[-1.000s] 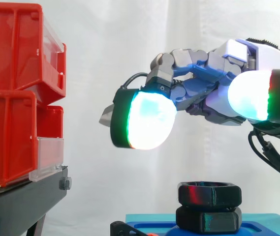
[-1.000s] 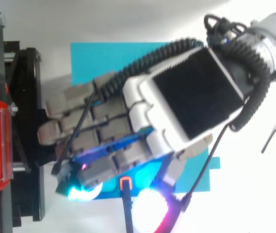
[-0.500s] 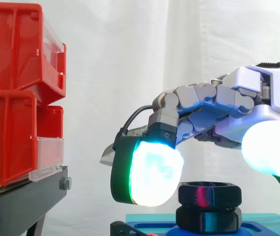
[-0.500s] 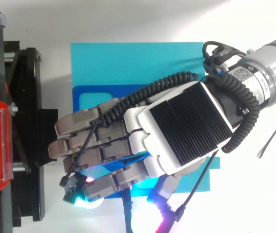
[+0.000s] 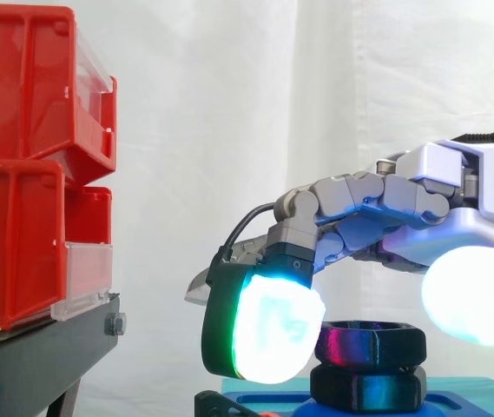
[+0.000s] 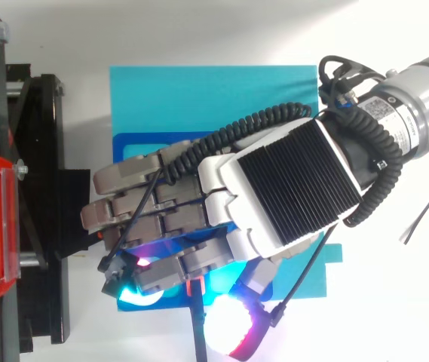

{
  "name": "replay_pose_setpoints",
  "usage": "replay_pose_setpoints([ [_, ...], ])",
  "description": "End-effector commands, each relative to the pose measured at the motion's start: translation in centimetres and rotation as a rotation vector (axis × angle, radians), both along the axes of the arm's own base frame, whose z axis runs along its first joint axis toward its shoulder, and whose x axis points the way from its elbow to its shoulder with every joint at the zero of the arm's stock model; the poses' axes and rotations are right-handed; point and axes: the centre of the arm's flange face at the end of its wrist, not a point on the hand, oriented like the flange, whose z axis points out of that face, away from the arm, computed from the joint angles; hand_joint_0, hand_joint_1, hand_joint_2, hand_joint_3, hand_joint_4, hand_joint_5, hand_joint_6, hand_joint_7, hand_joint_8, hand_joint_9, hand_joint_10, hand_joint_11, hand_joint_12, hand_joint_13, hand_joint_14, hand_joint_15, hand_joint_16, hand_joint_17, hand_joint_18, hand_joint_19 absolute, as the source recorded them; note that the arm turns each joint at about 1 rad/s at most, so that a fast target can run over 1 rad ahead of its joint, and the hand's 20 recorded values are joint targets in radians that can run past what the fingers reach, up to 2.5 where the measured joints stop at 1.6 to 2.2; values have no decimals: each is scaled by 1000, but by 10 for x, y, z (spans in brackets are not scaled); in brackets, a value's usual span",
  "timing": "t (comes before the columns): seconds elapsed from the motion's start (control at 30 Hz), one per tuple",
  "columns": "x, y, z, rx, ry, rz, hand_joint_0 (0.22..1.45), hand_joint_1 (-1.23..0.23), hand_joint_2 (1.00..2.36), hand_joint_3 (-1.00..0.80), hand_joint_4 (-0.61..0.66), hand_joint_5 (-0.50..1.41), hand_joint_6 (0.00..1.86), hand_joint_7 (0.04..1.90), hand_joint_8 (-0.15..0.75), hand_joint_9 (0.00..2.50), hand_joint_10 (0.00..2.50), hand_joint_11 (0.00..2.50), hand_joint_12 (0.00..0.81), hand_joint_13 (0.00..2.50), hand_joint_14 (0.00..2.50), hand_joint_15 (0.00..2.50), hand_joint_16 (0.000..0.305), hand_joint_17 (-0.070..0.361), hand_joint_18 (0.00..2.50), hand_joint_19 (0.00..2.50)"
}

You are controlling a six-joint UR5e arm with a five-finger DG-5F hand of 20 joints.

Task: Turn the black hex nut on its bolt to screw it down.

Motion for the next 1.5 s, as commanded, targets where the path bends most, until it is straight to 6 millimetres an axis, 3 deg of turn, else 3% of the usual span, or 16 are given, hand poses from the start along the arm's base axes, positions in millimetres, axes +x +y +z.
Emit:
replay_pose_setpoints([
  [0.0, -1, -3, 1, -8, -5, -6, 494, -338, 1000, -500, 251, -162, 523, 1044, 304, 541, 7, 374, 357, 489, 5, 154, 46, 104, 363, 172],
  [1.47, -11, -41, -2, -54, -9, -11, 493, -356, 1000, -500, 253, -167, 533, 1021, 302, 536, 7, 374, 354, 488, 5, 154, 46, 104, 366, 179],
])
